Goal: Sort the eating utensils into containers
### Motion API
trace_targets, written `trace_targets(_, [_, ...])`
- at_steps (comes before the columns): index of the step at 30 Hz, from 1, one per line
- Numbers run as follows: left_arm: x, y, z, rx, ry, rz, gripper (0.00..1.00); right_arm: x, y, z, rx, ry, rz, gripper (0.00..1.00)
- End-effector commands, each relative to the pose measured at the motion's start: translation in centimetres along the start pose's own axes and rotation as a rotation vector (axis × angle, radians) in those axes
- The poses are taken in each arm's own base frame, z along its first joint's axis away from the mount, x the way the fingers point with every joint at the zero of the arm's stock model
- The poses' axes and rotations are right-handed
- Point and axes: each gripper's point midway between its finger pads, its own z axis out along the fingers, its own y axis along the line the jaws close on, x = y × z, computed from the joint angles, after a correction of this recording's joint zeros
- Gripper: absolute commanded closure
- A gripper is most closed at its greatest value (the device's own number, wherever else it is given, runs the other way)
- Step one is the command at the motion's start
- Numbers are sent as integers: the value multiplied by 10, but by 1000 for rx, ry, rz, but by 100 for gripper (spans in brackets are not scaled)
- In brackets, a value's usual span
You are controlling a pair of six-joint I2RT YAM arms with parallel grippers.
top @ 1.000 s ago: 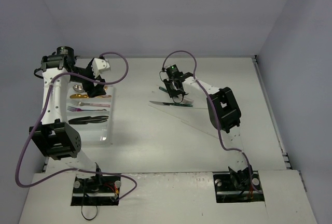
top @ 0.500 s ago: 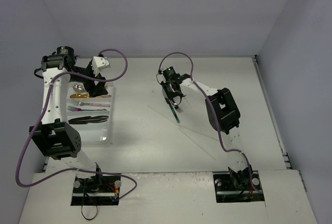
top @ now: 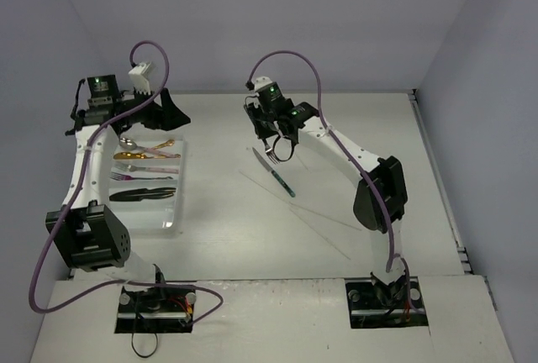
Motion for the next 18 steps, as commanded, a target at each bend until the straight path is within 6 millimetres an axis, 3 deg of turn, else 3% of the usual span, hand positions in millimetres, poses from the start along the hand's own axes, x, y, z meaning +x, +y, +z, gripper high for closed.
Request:
trace_targets(1, [-79,-33,-14,41,-391,-294,15,-82,31,-57,-124,-218,79,100])
trace_targets(2, [-86,-34,-14,42,-431,-344,14,-88,38,-62,-150,-234,86,100])
trace_targets(6, [-79,-31,0,-22,-404,-484,14,-107,70,-78,-255,-284,90,100])
trace_targets(8, [-67,-31,7,-34,-353,-525,14,-108,86,-83,-305,-288,85,100])
trace_targets(12, [-68,-38,12,-23,-374,-517,14,-105,108,-85,-362,-284,75,100])
trace_targets(18, [-49,-39,28,-24,-326,-536,14,-106,131,-92,-409,-303,59,100])
